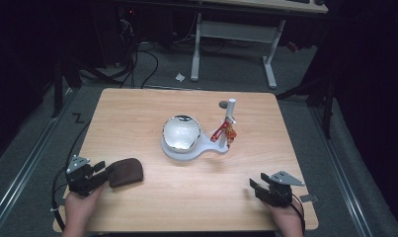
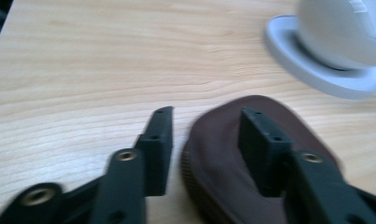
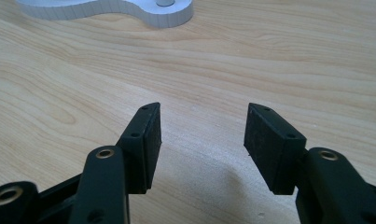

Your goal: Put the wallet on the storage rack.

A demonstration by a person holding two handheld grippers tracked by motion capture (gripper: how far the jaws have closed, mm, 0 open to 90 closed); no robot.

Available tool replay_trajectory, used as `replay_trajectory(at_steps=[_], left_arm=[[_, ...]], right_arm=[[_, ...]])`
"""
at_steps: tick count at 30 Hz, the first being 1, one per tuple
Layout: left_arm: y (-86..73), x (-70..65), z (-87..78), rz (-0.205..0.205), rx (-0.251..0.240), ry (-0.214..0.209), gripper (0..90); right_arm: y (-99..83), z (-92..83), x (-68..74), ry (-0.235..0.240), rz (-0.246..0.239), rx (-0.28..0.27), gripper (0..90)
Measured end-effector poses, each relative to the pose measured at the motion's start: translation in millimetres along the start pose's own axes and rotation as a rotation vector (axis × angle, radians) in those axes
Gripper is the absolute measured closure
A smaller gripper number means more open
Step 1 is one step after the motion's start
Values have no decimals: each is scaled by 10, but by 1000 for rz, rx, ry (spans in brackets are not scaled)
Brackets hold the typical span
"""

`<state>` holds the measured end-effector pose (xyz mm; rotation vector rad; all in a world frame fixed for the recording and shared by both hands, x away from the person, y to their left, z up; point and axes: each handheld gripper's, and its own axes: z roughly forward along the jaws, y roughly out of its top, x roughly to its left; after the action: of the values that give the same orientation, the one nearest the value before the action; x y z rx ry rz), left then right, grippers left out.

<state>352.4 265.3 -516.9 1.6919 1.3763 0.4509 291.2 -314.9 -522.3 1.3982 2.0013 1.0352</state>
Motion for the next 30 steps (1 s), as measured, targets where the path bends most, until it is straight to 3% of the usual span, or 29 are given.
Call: replay_trajectory(at_steps=[2,3,5,9,12,22,27,30], left_arm=[[-47,31,37,1,6,-3,707],[-76,34,39,10,-3,-3,730],[-91,63,30,-13,-9,-22,747],[-95,87,43,-29,-3,-34,677],[-105,69,39,-30,22,-92,523],[-185,-101,1,15,51,-138,520],[-221,-66,9,-48,56,-182,535],[-249,-45,9,-82,50,-219,615]], right_arm=[[-6,0,5,4,3,6,469],[-6,-4,9,9,2,11,482],[-4,-12,21,19,-5,17,483],[-9,-5,30,18,-10,17,478],[-10,-6,39,15,-20,18,479],[-5,-40,23,13,-15,8,482],[1,-47,16,18,-6,3,484],[0,-48,7,17,-10,3,484]])
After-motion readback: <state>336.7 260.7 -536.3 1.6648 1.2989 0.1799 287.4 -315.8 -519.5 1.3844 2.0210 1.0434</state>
